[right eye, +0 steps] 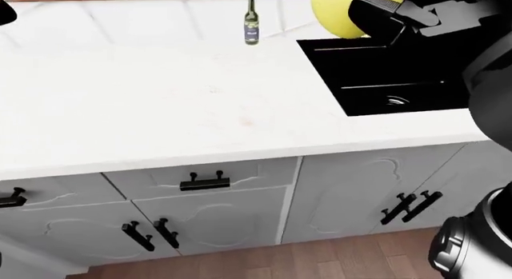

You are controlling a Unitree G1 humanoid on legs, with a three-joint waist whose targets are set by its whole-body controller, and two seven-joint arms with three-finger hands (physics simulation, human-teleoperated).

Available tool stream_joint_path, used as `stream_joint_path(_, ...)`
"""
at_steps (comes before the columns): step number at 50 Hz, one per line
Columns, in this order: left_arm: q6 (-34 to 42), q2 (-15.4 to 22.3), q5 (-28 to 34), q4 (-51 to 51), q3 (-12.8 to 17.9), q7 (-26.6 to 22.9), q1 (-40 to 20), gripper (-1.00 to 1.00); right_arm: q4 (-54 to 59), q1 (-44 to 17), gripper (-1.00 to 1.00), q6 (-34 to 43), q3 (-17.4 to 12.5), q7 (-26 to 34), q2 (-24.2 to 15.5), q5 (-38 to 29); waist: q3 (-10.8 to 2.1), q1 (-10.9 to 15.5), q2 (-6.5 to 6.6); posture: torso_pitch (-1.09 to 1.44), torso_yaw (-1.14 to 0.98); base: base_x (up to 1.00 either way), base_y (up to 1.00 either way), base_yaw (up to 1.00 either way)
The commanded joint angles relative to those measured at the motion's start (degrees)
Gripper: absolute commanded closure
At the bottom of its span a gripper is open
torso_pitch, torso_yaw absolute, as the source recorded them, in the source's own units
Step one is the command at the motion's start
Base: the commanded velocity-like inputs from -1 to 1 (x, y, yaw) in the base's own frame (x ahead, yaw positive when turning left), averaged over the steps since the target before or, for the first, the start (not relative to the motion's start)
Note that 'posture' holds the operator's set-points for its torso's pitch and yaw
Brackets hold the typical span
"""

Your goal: Pick up the wedge of cheese and place it on the slice of bread to prepare a simple cheese on bread dish.

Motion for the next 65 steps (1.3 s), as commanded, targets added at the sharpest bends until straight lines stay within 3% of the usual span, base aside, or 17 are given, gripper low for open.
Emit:
stream_joint_path(1,-0.5,0.5,-0.2,-0.7,0.3,0.4,-1.1,-1.0,-0.1,-1.0,1.0,-1.6,-0.7,0.1,-0.5,-0.9,-0.47,0.1,-0.28,0.0,0.0,0.0,-0.27,0.0)
stream_joint_path(10,0.6,0.2,-0.7,-1.4,0.3,1.2,-1.6,-1.0,-0.3,-1.1,1.0,-1.1,-0.8,0.3,-0.3,-1.1,-0.09,1.1,2.84,0.0,0.0,0.0,-0.33,0.0)
stream_joint_path(13,0.6,0.3,-0.9,-1.3,0.5,1.4,-1.6,-1.0,-0.3,-1.2,1.0,-1.0,-0.9,0.2,-0.3,-1.1,-0.19,0.8,5.4,0.0,0.0,0.0,-0.33,0.0)
stream_joint_path(15,0.7,0.5,-1.1,-1.3,0.7,1.5,-1.6,-1.0,-0.3,-1.3,1.0,-1.0,-0.9,0.2,-0.3,-1.2,-0.33,1.0,4.67,0.0,0.0,0.0,-0.33,0.0)
stream_joint_path(17,0.5,0.7,-1.2,-1.2,0.8,1.5,-1.5,-1.0,-0.4,-1.3,1.0,-0.9,-0.6,0.1,-0.1,-1.3,-0.6,0.5,5.86,0.0,0.0,0.0,-0.32,0.0)
stream_joint_path(23,-0.1,1.1,-1.6,-0.9,0.7,1.5,-1.2,-1.0,-0.6,-1.7,1.0,-0.4,-0.8,0.0,-0.2,-1.1,-0.25,0.5,3.44,0.0,0.0,-0.03,-0.33,0.0)
stream_joint_path(26,0.0,1.3,-1.9,-1.0,0.8,1.6,-1.2,-1.0,-0.7,-1.8,1.0,-0.2,-0.9,-0.3,-0.3,-0.9,-0.99,0.7,0.03,0.0,0.0,-0.06,-0.43,0.0)
stream_joint_path(27,-0.2,1.3,-1.8,-0.9,0.8,1.5,-1.1,-1.0,-0.7,-1.7,1.0,-0.3,-0.8,-0.2,-0.3,-0.9,-1.88,0.7,-2.72,0.0,0.0,-0.06,-0.45,0.0)
stream_joint_path(28,-0.3,1.3,-1.8,-0.8,0.8,1.5,-1.0,-1.0,-0.6,-1.5,1.0,-0.4,-0.9,-0.1,-0.3,-1.0,-0.87,0.6,0.1,0.0,0.0,-0.06,-0.45,0.0)
stream_joint_path(35,-1.0,1.3,-1.3,-0.3,0.3,1.0,-0.8,-1.0,-0.7,-1.5,1.0,-0.5,-0.7,0.2,-0.1,-1.4,-0.2,1.0,2.37,0.0,0.0,-0.07,-0.41,0.0)
stream_joint_path(46,-1.3,0.7,-0.1,0.1,0.3,0.0,-0.9,-1.0,-0.6,-1.5,1.0,-0.5,-0.5,0.8,0.7,-2.8,-1.37,1.4,2.54,0.0,0.0,-0.13,-0.18,0.0)
stream_joint_path(48,-0.6,0.6,-0.6,-0.4,0.6,0.5,-1.2,-1.0,-0.5,-1.6,1.0,-0.4,-0.5,0.9,0.8,-3.0,-1.25,1.4,3.58,0.0,0.0,-0.22,-0.22,0.0)
stream_joint_path(50,-0.5,0.6,-0.8,-0.5,0.7,0.7,-1.2,-1.0,-0.5,-1.4,1.0,-0.4,-0.6,1.1,0.7,-3.2,-1.71,1.2,6.45,0.0,0.0,-0.26,-0.26,0.0)
stream_joint_path(51,-0.4,0.7,-0.9,-0.6,0.7,0.9,-1.2,-1.0,-0.6,-1.4,1.0,-0.2,-0.8,1.0,0.7,-3.1,-1.37,1.4,4.97,0.0,0.0,-0.28,-0.27,0.0)
stream_joint_path(53,-0.2,0.8,-1.2,-0.8,0.7,1.1,-1.2,-1.0,-0.7,-1.4,1.0,0.0,-1.0,0.9,0.7,-2.9,-2.27,1.1,6.28,0.0,0.0,-0.29,-0.3,0.0)
stream_joint_path(58,-2.2,0.8,0.4,0.7,0.2,-0.5,-0.5,-1.0,-0.5,-1.4,1.0,-0.2,-0.9,1.0,0.7,-2.9,-2.01,0.4,5.31,0.0,0.0,-0.3,-0.33,0.0)
stream_joint_path(65,-2.1,0.4,1.1,0.7,0.2,-1.0,-0.5,-1.0,-0.5,-1.3,1.0,-0.3,-0.9,1.1,0.7,-3.1,-1.51,0.2,1.52,0.0,0.0,-0.32,-0.44,0.0)
